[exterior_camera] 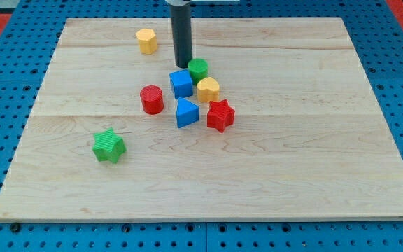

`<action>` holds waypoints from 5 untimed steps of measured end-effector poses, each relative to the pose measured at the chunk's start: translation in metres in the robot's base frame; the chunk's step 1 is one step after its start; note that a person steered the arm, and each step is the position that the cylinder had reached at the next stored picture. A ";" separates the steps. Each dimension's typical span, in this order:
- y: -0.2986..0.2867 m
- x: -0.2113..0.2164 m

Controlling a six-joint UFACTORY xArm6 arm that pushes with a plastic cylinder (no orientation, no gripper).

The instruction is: Slide the yellow hexagon towards the yellow heart

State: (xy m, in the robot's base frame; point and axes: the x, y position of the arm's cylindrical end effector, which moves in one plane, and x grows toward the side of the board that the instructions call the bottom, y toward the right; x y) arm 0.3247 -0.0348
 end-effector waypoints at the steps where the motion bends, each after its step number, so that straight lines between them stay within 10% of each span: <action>1: -0.025 0.023; 3: 0.007 0.022; 5: -0.128 0.002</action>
State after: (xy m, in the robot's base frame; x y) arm 0.3267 -0.1632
